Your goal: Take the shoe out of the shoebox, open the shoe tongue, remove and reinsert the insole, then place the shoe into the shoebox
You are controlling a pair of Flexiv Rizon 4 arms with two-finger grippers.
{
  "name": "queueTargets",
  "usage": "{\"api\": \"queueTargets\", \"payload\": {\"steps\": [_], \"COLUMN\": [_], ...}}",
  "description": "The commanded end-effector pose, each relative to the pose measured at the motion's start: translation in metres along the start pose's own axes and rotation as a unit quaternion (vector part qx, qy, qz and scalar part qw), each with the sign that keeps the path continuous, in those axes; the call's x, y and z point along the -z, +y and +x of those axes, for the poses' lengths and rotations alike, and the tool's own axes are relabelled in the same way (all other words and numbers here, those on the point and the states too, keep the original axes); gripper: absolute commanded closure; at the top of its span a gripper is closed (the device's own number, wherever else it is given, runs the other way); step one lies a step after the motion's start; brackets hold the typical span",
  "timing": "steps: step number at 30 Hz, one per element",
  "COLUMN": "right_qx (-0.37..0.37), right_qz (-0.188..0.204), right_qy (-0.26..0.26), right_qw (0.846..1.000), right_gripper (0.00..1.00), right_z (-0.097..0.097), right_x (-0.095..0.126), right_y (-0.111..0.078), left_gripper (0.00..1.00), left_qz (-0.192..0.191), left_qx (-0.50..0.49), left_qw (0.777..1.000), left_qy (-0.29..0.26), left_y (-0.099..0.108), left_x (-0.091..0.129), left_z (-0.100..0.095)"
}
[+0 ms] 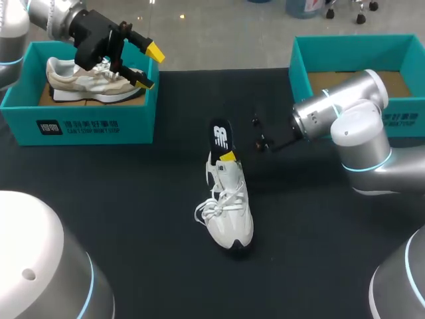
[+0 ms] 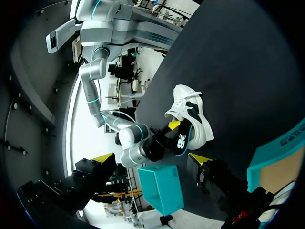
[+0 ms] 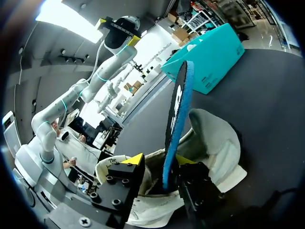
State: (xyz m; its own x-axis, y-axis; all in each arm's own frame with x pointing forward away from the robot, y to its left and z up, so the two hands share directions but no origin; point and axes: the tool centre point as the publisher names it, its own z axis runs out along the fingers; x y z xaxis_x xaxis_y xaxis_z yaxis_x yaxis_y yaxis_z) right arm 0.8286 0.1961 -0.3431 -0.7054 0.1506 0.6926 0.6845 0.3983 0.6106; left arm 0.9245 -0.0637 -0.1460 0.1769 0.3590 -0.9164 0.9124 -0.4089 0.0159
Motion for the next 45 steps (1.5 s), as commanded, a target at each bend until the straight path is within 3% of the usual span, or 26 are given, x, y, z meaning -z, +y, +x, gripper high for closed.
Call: {"api": "queueTargets", "payload": {"steps": [1, 9, 11, 12, 13, 29, 30, 32, 34, 38, 45], "right_qx": [0.007, 0.020, 0.020, 0.020, 0.019, -0.031, -0.033, -0.033, -0.025, -0.006, 0.011], "right_qz": [0.003, 0.008, 0.008, 0.008, 0.008, 0.014, 0.013, 0.010, 0.006, 0.002, 0.000], "right_qy": [-0.001, -0.001, 0.000, 0.000, 0.001, 0.013, 0.014, 0.012, 0.007, 0.003, 0.000], "right_qw": [1.000, 1.000, 1.000, 1.000, 1.000, 0.999, 0.999, 0.999, 1.000, 1.000, 1.000], "right_gripper": [0.63, 0.70, 0.83, 0.98, 1.00, 1.00, 1.00, 0.66, 0.54, 0.51, 0.54], "right_z": [-0.004, -0.016, -0.018, -0.018, -0.019, -0.003, -0.003, -0.002, -0.001, 0.002, 0.003], "right_x": [0.001, 0.001, 0.001, 0.000, 0.000, -0.015, -0.015, -0.015, -0.015, -0.013, -0.007], "right_y": [0.010, 0.024, 0.025, 0.025, 0.024, -0.022, -0.023, -0.023, -0.018, -0.005, 0.011], "left_gripper": [0.00, 0.00, 0.00, 0.00, 0.00, 0.00, 0.00, 0.00, 0.00, 0.00, 0.00], "left_qz": [0.001, 0.001, 0.001, 0.001, 0.001, 0.001, 0.001, 0.001, 0.001, 0.001, 0.001], "left_qx": [0.000, 0.000, 0.000, 0.000, 0.000, 0.000, 0.000, 0.000, 0.000, 0.000, 0.000], "left_qw": [1.000, 1.000, 1.000, 1.000, 1.000, 1.000, 1.000, 1.000, 1.000, 1.000, 1.000], "left_qy": [0.002, 0.002, 0.002, 0.002, 0.002, 0.002, 0.002, 0.002, 0.002, 0.002, 0.002], "left_y": [0.000, 0.000, 0.000, 0.000, 0.000, 0.000, 0.000, 0.000, 0.000, 0.000, 0.000], "left_x": [0.001, 0.001, 0.001, 0.001, 0.001, 0.001, 0.001, 0.001, 0.001, 0.001, 0.001], "left_z": [0.000, 0.000, 0.000, 0.000, 0.000, 0.000, 0.000, 0.000, 0.000, 0.000, 0.000]}}
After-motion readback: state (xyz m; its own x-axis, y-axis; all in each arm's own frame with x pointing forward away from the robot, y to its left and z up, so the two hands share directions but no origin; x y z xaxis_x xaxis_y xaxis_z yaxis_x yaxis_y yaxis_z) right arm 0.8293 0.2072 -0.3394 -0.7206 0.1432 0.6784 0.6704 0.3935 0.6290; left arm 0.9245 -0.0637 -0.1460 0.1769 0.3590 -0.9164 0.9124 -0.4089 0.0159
